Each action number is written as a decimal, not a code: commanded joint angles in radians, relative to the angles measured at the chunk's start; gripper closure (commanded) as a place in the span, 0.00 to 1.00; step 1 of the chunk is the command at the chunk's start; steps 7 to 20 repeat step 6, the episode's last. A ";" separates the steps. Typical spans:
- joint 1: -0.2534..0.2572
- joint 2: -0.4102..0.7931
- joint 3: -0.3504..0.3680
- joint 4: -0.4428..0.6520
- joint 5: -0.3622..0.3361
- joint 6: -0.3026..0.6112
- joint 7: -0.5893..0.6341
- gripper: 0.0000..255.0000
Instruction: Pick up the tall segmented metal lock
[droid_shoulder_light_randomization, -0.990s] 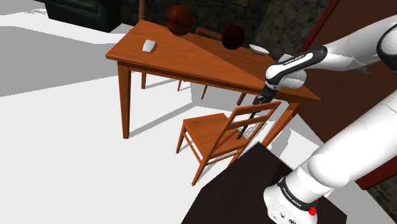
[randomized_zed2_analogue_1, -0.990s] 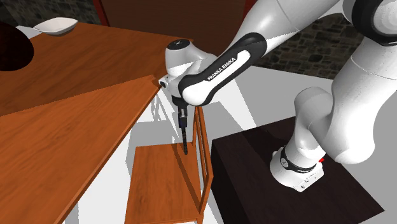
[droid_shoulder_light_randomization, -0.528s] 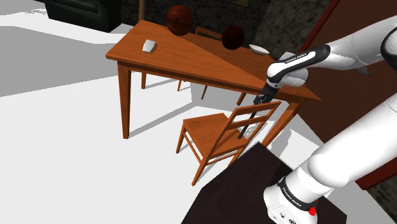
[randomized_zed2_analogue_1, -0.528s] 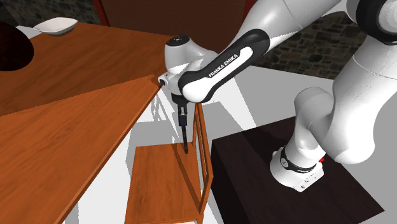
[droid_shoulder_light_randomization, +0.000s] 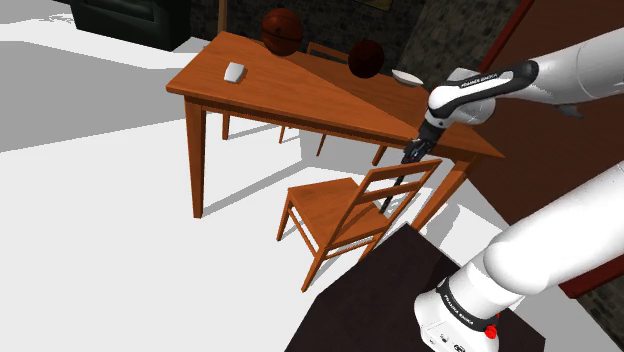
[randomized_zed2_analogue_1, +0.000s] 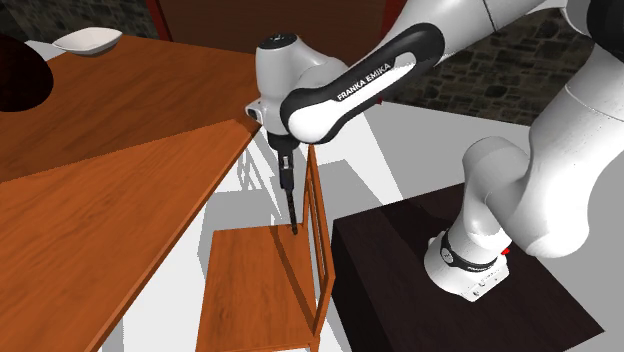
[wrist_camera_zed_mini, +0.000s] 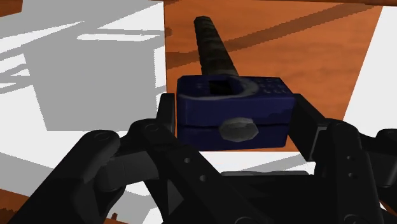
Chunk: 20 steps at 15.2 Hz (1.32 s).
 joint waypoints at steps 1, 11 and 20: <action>-0.001 -0.019 0.004 0.013 -0.008 -0.030 0.007 1.00; -0.003 -0.044 0.010 0.035 -0.018 -0.076 0.015 1.00; -0.003 -0.044 0.010 0.035 -0.018 -0.076 0.015 1.00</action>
